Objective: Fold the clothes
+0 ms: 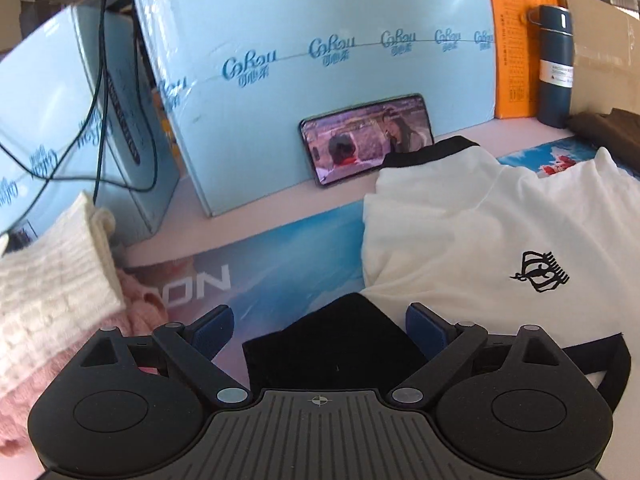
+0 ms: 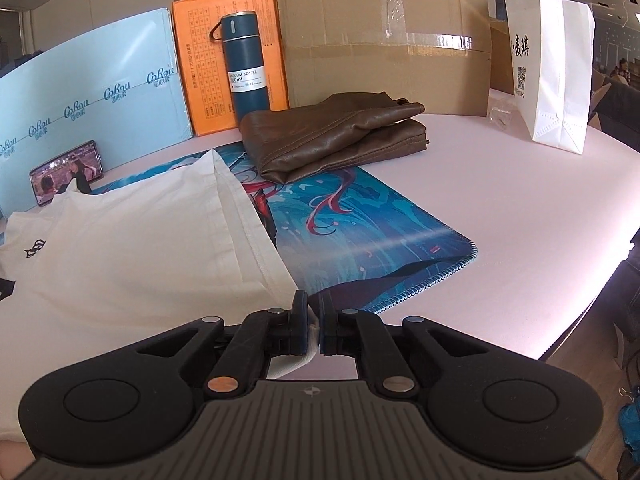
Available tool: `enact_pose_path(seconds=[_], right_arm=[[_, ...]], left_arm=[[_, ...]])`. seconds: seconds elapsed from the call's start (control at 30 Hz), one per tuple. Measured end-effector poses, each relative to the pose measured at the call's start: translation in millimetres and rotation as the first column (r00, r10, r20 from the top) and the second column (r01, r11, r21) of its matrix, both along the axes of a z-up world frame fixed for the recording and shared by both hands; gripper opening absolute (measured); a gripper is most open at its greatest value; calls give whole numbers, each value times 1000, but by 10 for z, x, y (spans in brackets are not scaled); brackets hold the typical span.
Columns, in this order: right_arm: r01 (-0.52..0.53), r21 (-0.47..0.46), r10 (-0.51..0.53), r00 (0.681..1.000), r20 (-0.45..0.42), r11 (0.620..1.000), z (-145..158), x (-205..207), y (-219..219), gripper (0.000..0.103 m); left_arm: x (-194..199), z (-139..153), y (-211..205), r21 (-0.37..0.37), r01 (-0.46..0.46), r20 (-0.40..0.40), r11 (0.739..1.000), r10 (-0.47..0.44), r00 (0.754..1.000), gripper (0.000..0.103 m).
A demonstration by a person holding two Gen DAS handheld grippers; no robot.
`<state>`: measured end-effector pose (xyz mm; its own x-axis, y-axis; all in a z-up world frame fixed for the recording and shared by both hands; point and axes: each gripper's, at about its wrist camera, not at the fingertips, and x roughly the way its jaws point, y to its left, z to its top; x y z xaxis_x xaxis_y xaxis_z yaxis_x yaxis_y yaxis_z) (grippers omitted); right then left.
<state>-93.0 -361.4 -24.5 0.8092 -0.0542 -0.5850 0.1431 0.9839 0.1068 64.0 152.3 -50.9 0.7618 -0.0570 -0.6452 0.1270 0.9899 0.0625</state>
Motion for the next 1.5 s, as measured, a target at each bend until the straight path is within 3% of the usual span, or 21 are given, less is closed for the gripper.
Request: enact_pose_path(seconds=[0.03,0.1,0.17,0.23,0.33,0.37,0.4,0.47,0.5,0.6,0.67,0.77,0.87,1.0,1.17,1.33,1.4,1.5], right_arm=[[1,1,-1,1000,0,1000,4,6,8,5],[4,-7,-4,1000,-3,1000,10,22,34,5],[6,-14,-6,1000,-3,1000,22,32,61,5],[5,-21,-5,1000,0,1000,38,31,82,5],[-5,-28,4,1000,-21,1000,30,18,89,5],[-8,-26,7,999,-31,1000,14,16,87,5],[-12,-25,11,999,-41,1000,-4,16,88,6],[-19,-41,18,999,-43,999,-6,20,95,6],[-18,-52,16,999,-38,998,12,25,94,11],[-9,-82,13,999,43,997,189,82,61,46],[-38,-110,48,994,96,993,314,210,79,46],[-106,-145,126,983,136,984,428,586,186,46],[-187,-137,204,971,123,973,455,1167,356,46],[-258,-22,259,966,16,966,474,1880,630,45],[-427,156,437,899,-37,891,458,2421,1201,47],[-491,269,532,840,-103,828,219,2820,1898,47],[-500,283,546,830,-113,819,197,2954,2150,47],[-500,229,536,834,-133,835,114,3113,2504,47]], left_arm=[[-29,-6,40,-40,12,2,999,-12,1000,79],[-100,-2,60,-87,44,15,995,-43,999,35],[-179,21,5,-67,72,37,995,-70,997,27],[-222,34,26,-52,56,40,997,-54,998,26],[-253,45,137,-81,10,25,997,-8,1000,29],[-259,48,152,-76,-14,26,997,16,1000,39],[-263,52,163,-68,-43,28,997,45,999,58],[-267,69,174,-23,-106,43,994,107,993,78],[-280,90,177,0,-132,56,991,132,990,79],[-336,210,174,25,-176,114,984,172,978,84],[-370,292,103,17,-173,151,985,169,974,90],[-414,400,-108,4,-123,194,992,120,974,91],[-423,423,-371,12,-41,207,999,38,978,93],[-346,307,-618,61,25,183,998,-36,982,96],[-188,50,-636,80,29,94,996,-36,995,96],[-167,15,-535,22,23,62,1000,-24,998,97],[-157,5,-507,4,15,52,1000,-15,999,99],[-128,-10,-499,4,0,33,1000,0,999,99]])
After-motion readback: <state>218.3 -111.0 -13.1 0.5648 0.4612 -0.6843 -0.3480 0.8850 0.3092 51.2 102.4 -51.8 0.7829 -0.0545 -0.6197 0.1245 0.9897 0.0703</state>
